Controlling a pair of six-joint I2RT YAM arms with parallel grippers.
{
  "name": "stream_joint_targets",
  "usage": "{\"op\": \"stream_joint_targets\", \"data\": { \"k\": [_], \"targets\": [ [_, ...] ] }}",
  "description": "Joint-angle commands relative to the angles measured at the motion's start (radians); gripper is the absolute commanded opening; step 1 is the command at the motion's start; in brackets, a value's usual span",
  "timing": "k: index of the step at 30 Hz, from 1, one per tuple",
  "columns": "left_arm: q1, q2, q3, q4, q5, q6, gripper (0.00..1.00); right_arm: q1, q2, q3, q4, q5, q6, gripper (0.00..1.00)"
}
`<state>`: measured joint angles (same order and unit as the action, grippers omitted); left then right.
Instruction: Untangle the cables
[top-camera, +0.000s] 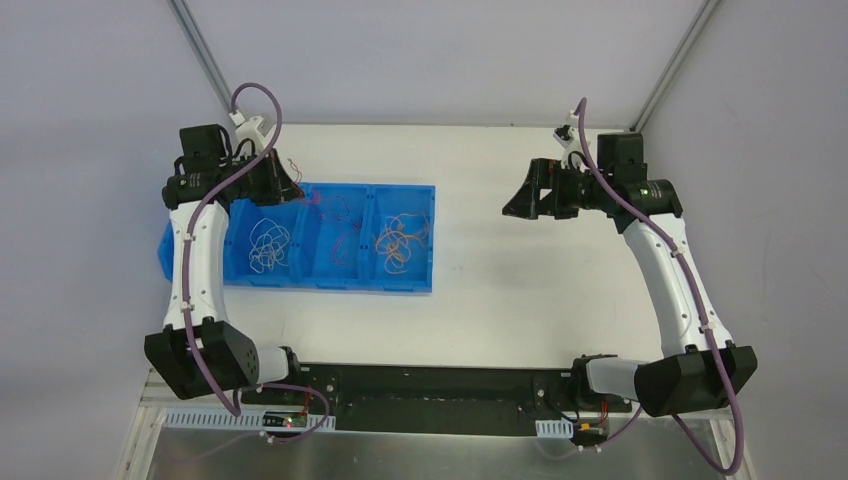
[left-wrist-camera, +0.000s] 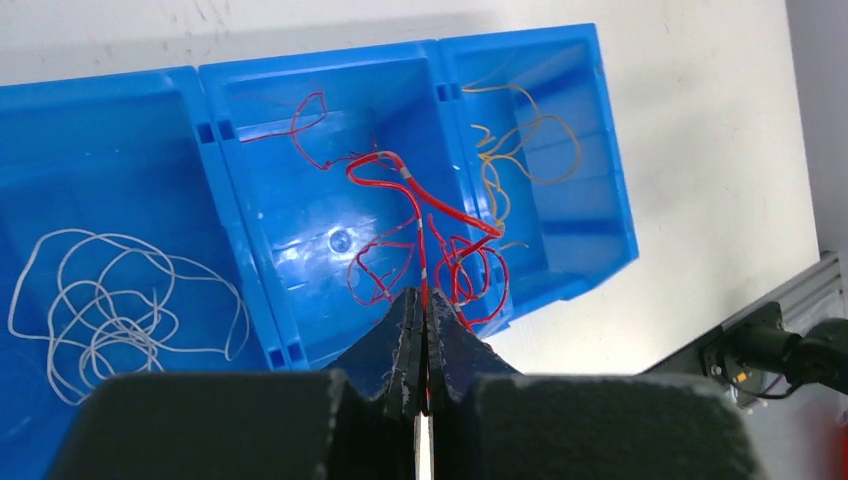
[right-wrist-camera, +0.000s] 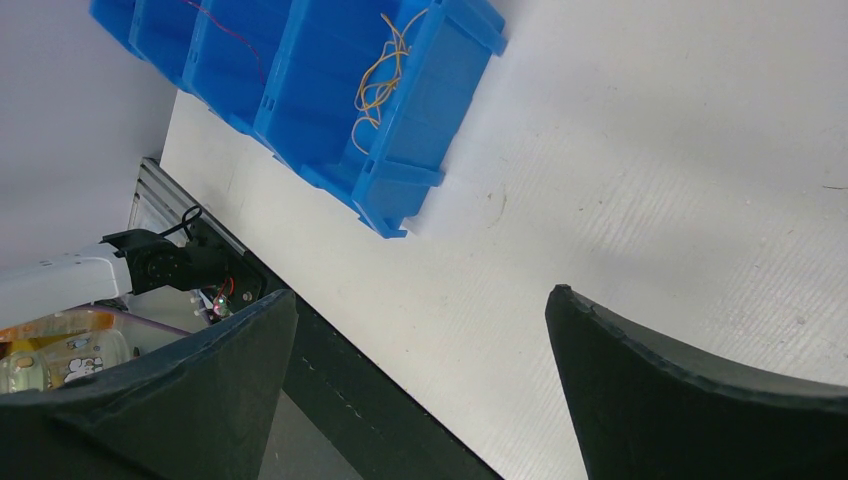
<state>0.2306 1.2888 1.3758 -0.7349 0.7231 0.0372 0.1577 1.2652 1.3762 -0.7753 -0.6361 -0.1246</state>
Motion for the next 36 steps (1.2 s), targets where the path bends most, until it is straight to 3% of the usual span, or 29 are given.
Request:
{"op": "stream_joint_targets", "data": {
  "k": [1, 8, 16, 27, 31, 33, 36],
  "targets": [
    [-0.014, 0.051, 0.014, 0.032, -0.073, 0.014, 0.00, 0.004, 0.000, 0.013, 0.001, -0.010, -0.007, 0.99],
    [-0.104, 0.090, -0.033, 0.018, -0.197, 0.042, 0.00, 0.005, 0.001, 0.009, -0.003, -0.013, -0.006, 0.99],
    [-0.113, 0.146, -0.013, -0.068, -0.310, 0.053, 0.34, 0.004, -0.009, 0.001, -0.007, -0.004, -0.011, 0.99],
    [-0.112, 0.123, 0.011, -0.105, -0.291, 0.084, 0.52, 0.004, -0.015, -0.014, 0.004, 0.002, -0.006, 0.99],
    [-0.115, 0.104, 0.044, -0.132, -0.221, 0.094, 0.72, 0.004, -0.016, -0.023, 0.007, 0.014, -0.013, 0.99],
    [-0.122, 0.101, 0.080, -0.154, -0.219, 0.088, 0.97, 0.003, -0.015, -0.030, 0.009, 0.026, -0.018, 0.99],
    [-0.145, 0.176, 0.228, -0.303, -0.259, 0.074, 0.99, 0.000, -0.014, -0.032, 0.023, 0.054, -0.016, 0.99]
  ]
}}
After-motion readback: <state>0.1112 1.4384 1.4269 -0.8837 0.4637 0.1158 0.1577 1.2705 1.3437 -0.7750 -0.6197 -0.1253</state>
